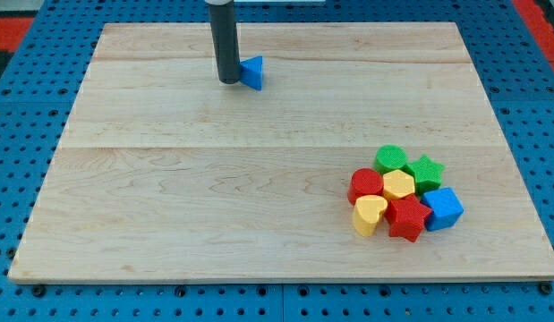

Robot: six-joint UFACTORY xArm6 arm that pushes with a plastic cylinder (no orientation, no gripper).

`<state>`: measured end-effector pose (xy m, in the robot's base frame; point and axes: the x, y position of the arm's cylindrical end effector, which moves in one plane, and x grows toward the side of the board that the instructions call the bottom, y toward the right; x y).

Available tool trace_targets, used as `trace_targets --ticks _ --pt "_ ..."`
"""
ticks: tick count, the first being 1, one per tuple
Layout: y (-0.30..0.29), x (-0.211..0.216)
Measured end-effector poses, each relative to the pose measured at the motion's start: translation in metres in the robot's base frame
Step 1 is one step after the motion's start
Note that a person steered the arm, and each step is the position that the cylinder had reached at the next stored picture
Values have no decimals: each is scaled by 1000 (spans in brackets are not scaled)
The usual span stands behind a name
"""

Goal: Slide the blue triangle close to the red circle

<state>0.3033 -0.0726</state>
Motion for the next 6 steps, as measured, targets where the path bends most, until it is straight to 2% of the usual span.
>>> trace_targets --ticks 1,2,3,4,5,6 --pt "50 -11" --pt "122 45" --pt "105 -5" --pt "153 -18" --pt "183 80" --pt "177 119"
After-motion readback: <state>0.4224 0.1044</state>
